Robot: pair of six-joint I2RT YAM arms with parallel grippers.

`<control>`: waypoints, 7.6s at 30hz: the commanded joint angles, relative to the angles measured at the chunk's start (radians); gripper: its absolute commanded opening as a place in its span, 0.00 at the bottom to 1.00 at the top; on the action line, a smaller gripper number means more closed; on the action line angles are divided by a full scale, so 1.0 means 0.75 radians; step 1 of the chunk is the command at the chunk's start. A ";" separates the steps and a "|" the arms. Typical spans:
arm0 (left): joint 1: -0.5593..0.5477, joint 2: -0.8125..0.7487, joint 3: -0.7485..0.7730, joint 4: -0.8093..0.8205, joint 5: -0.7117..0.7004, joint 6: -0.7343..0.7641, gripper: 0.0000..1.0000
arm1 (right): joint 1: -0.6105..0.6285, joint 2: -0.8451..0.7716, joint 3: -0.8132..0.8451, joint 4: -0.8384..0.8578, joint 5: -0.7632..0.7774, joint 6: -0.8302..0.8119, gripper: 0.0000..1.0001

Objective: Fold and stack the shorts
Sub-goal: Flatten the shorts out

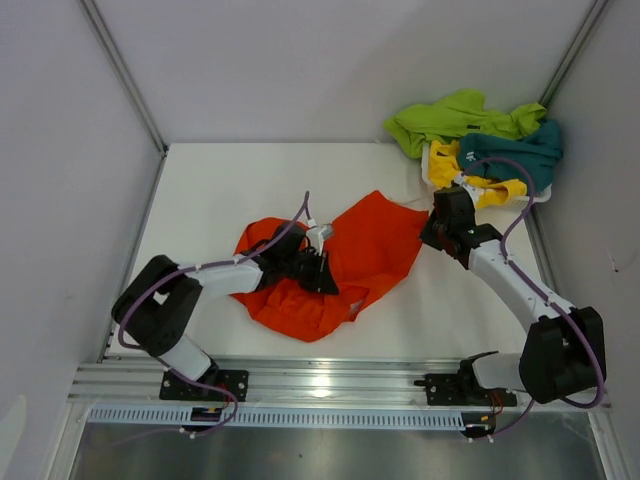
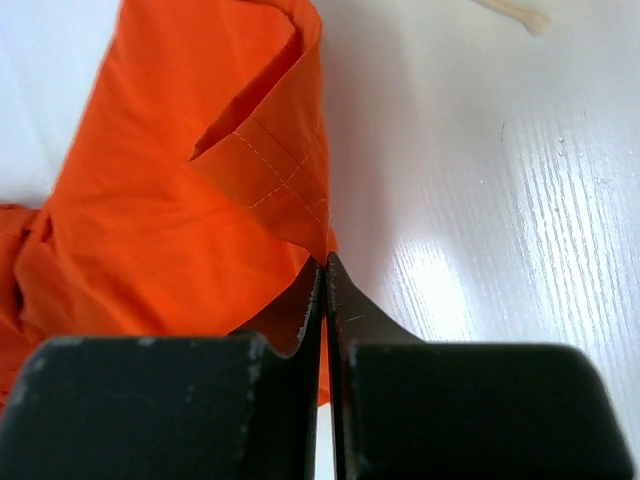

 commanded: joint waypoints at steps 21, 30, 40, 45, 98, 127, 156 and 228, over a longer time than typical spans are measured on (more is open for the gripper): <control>-0.476 -0.334 0.280 -0.619 -1.462 0.128 0.99 | -0.001 0.183 -0.174 0.366 0.203 -0.043 0.00; -0.527 -0.583 -0.025 -0.549 -1.413 0.005 0.99 | 0.007 0.157 -0.217 0.397 0.217 -0.049 0.00; -1.239 -0.429 0.112 -1.203 -2.106 -0.676 0.99 | 0.022 0.175 -0.230 0.403 0.242 -0.043 0.00; -1.454 -0.067 0.301 -1.624 -2.174 -1.168 1.00 | 0.028 0.177 -0.232 0.405 0.252 -0.045 0.00; -0.706 -0.434 -0.023 -0.666 -0.892 -0.133 0.00 | 0.030 0.214 -0.228 0.425 0.158 -0.068 0.00; -0.930 -0.098 0.267 -1.163 -0.791 -0.055 0.00 | -0.113 0.175 -0.042 0.109 0.309 -0.014 0.00; -0.886 -0.481 1.545 -1.566 -0.664 0.156 0.00 | -0.128 -0.465 1.102 -0.289 0.162 0.135 0.00; -0.783 -0.238 0.134 -0.380 -0.382 -0.194 0.00 | -0.367 -0.551 -0.193 -0.047 -0.012 0.012 0.00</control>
